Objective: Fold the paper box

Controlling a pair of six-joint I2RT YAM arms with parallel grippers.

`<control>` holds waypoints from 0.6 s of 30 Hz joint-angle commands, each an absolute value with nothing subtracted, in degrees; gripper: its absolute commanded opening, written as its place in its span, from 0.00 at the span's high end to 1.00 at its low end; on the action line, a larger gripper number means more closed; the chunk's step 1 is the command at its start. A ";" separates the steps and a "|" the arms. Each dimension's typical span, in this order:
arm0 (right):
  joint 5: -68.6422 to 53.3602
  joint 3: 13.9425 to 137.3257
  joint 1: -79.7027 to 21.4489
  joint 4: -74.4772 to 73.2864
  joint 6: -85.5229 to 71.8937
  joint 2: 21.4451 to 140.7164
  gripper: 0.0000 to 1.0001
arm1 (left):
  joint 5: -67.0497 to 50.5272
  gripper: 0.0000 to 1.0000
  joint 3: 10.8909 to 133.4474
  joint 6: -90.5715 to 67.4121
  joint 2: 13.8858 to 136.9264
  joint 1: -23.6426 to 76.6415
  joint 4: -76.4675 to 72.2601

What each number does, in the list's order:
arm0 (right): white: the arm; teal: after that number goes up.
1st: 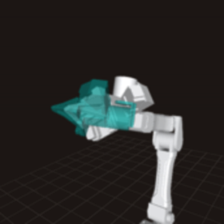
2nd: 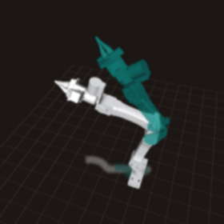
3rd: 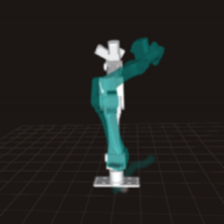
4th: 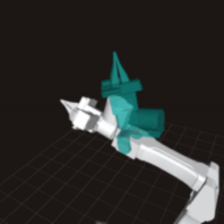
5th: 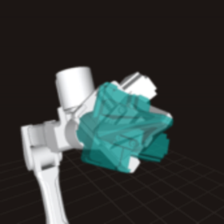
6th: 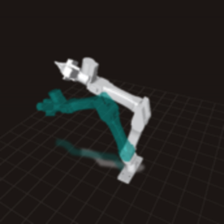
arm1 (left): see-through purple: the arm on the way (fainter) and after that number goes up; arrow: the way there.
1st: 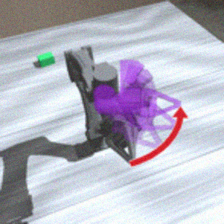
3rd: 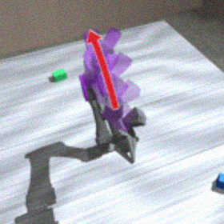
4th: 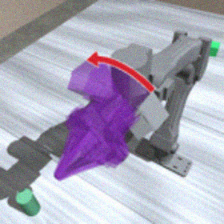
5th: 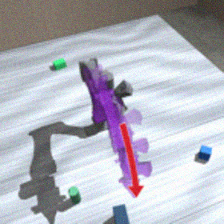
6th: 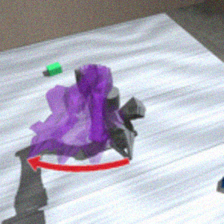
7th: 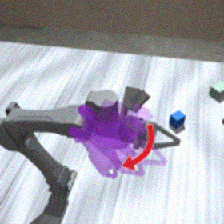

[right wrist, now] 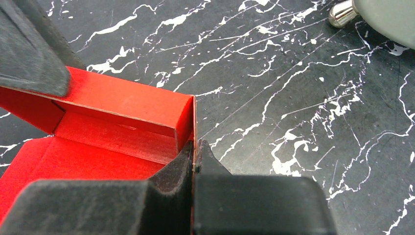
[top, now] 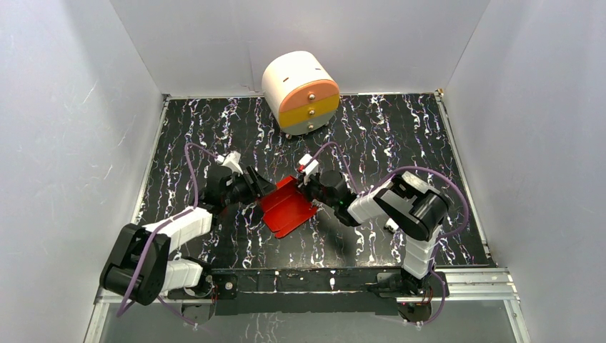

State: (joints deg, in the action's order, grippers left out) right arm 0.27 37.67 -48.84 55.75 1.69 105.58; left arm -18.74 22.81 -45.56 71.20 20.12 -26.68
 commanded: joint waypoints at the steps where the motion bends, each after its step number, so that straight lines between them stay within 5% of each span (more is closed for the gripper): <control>1: -2.49 36.98 -49.22 60.32 2.14 107.34 0.97 | -21.58 0.41 26.06 -43.26 73.56 20.80 -25.23; 18: -6.98 37.30 -49.24 60.86 5.09 109.03 0.96 | -21.23 0.42 30.72 -42.01 80.97 21.92 -26.14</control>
State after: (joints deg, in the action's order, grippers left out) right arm -4.64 37.32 -48.80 61.06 3.77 108.14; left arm -21.10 28.75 -42.98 79.48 21.54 -25.96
